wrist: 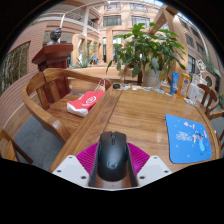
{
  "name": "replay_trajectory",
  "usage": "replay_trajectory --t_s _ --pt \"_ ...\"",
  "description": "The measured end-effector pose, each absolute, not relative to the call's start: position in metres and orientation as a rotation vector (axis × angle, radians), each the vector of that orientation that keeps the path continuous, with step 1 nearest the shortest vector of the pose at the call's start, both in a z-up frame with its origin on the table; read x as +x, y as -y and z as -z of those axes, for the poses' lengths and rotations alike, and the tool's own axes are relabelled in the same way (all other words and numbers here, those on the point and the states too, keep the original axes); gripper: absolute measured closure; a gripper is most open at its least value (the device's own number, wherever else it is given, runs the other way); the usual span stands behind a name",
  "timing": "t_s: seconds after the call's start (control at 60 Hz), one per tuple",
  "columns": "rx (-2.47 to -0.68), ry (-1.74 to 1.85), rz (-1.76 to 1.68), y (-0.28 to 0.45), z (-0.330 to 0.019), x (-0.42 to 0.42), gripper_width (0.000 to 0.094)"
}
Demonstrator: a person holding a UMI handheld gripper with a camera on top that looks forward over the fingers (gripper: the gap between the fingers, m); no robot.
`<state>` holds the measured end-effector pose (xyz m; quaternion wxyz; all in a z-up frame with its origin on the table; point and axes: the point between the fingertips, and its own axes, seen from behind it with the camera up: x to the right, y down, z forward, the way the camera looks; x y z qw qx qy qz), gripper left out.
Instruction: Arrange mouse
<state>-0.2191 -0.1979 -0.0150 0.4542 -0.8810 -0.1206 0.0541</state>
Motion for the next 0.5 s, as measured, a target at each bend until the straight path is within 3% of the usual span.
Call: replay_trajectory --t_s 0.167,0.317,0.4,0.5 --pt "-2.171 0.288 -0.115 0.197 0.013 -0.219 0.0563" --pt "-2.171 0.288 -0.156 0.198 0.003 -0.224 0.057" --pt "-2.094 0.279 -0.205 0.193 -0.039 -0.223 0.0569" --pt "-1.943 0.254 -0.302 0.186 -0.122 -0.222 0.0569"
